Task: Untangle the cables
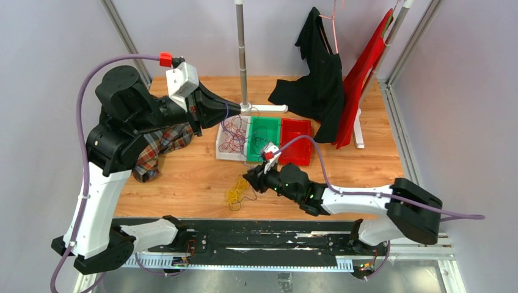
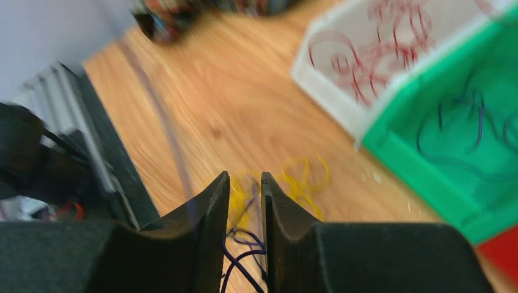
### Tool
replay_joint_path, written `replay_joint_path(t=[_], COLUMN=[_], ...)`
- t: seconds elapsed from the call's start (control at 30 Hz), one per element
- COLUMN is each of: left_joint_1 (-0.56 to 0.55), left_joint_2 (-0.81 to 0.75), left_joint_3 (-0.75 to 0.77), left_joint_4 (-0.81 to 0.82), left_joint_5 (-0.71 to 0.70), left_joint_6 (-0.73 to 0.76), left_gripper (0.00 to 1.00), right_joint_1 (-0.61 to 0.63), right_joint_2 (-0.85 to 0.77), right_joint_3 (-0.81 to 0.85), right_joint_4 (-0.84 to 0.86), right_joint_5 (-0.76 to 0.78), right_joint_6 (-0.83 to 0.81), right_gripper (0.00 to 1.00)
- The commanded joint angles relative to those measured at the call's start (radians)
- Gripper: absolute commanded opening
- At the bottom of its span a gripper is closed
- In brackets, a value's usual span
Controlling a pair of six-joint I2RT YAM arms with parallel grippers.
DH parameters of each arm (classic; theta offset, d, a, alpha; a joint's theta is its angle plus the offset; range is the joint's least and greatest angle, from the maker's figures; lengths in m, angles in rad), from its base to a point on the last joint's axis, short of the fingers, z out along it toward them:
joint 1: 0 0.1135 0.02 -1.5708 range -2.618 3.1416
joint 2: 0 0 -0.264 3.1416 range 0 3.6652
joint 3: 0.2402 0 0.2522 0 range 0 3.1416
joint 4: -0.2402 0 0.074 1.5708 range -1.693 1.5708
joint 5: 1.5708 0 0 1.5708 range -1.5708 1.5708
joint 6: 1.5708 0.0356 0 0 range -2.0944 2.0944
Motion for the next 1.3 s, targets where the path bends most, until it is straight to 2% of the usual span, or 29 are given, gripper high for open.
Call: replay_joint_path(t=[0.0,0.13,0.23,0.37,0.4,0.47,0.5,0.73,0.93,1.1,1.27], left_joint_1=[0.007,0.007,0.007,0.007,0.007,0.007,0.007,0.004,0.000,0.000,0.001], left_joint_2=[0.025,0.047,0.060,0.074,0.077,0.082,0.085,0.160,0.294,0.409,0.507], left_joint_3=[0.071,0.119,0.143,0.114,0.093,0.042,-0.002,-0.171,-0.221,-0.218,-0.215], left_joint_4=[0.055,0.068,0.089,0.116,0.116,0.121,0.129,0.217,0.314,0.336,0.344], left_joint_5=[-0.043,-0.048,-0.067,-0.077,-0.079,-0.079,-0.081,-0.105,-0.103,-0.082,-0.063], left_joint_6=[-0.010,-0.027,-0.032,-0.052,-0.053,-0.051,-0.050,-0.051,-0.068,-0.057,0.012], left_gripper=[0.00,0.00,0.00,0.00,0.00,0.00,0.00,0.00,0.00,0.00,0.00], right_joint_1=[-0.006,-0.006,-0.006,-0.004,-0.004,-0.006,-0.006,-0.011,-0.050,-0.067,-0.076], right_joint_2=[0.081,0.170,0.223,0.185,0.150,0.033,-0.023,-0.380,-0.525,-0.607,-0.641], right_joint_3=[-0.087,-0.124,-0.152,-0.183,-0.188,-0.191,-0.188,-0.164,-0.210,-0.231,-0.233], right_joint_4=[0.102,0.130,0.166,0.181,0.170,0.117,0.079,-0.303,-0.519,-0.612,-0.640], right_joint_5=[0.090,0.105,0.094,0.079,0.080,0.087,0.096,0.309,0.541,0.639,0.659], right_joint_6=[0.064,0.102,0.127,0.157,0.157,0.145,0.134,0.057,0.131,0.177,0.171], right_gripper=[0.25,0.12,0.12,0.31,0.39,0.64,0.70,0.72,0.72,0.69,0.67])
